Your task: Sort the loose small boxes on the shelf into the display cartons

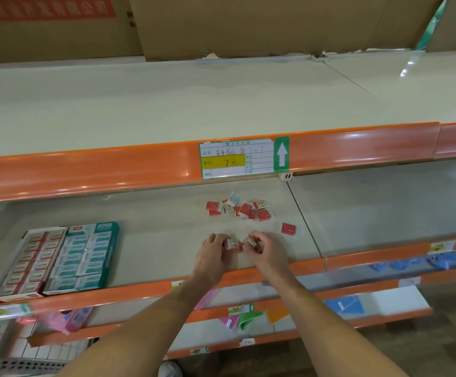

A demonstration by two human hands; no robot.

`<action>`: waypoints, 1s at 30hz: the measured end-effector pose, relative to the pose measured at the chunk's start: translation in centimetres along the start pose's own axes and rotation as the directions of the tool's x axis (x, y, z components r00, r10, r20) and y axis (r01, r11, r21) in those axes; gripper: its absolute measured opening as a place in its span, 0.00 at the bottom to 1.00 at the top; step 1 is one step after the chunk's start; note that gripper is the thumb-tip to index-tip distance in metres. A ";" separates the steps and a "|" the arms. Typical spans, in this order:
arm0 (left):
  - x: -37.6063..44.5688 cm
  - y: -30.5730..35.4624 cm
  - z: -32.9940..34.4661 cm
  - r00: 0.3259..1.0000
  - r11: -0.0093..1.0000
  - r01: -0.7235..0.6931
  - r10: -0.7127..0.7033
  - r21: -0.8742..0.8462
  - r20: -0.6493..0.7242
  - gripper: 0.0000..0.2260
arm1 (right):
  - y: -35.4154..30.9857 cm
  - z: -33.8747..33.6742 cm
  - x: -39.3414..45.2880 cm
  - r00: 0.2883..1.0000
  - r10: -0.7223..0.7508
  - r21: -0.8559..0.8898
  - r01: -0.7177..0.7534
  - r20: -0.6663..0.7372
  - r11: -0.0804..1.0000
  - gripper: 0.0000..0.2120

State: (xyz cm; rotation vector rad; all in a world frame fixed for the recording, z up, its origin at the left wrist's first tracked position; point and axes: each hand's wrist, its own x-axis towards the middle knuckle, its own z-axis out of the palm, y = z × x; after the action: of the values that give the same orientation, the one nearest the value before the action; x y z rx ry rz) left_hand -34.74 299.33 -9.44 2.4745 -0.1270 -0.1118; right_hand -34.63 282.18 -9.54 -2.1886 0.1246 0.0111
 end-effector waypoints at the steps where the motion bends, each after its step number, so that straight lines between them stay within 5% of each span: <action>1: -0.1 -0.2 -0.1 1.000 0.999 0.000 0.000 0.046 0.004 0.16 | 0.0 0.0 0.0 1.000 0.001 -0.003 -0.001 0.008 1.000 0.17; 11: -0.5 -0.1 -0.7 0.998 0.993 0.018 -0.024 0.119 0.056 0.26 | 0.0 -0.1 -0.4 0.998 -0.026 -0.091 0.032 0.066 0.995 0.14; 21: -1.3 0.3 -0.5 0.999 0.985 0.033 -0.030 0.169 -0.022 0.15 | -0.7 0.5 -1.2 0.989 -0.087 -0.228 0.113 0.120 0.967 0.16; 30: -1.7 -1.9 -3.5 0.997 0.988 -0.006 0.018 0.157 -0.075 0.16 | -4.0 3.1 -1.0 0.986 -0.154 -0.243 0.163 0.057 0.956 0.17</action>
State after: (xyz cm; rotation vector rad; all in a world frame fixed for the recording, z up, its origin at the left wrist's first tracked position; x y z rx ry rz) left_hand -35.94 303.17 -7.79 2.6301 -0.1223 -0.0013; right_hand -35.17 287.09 -8.00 -2.4403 -0.0787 -0.0238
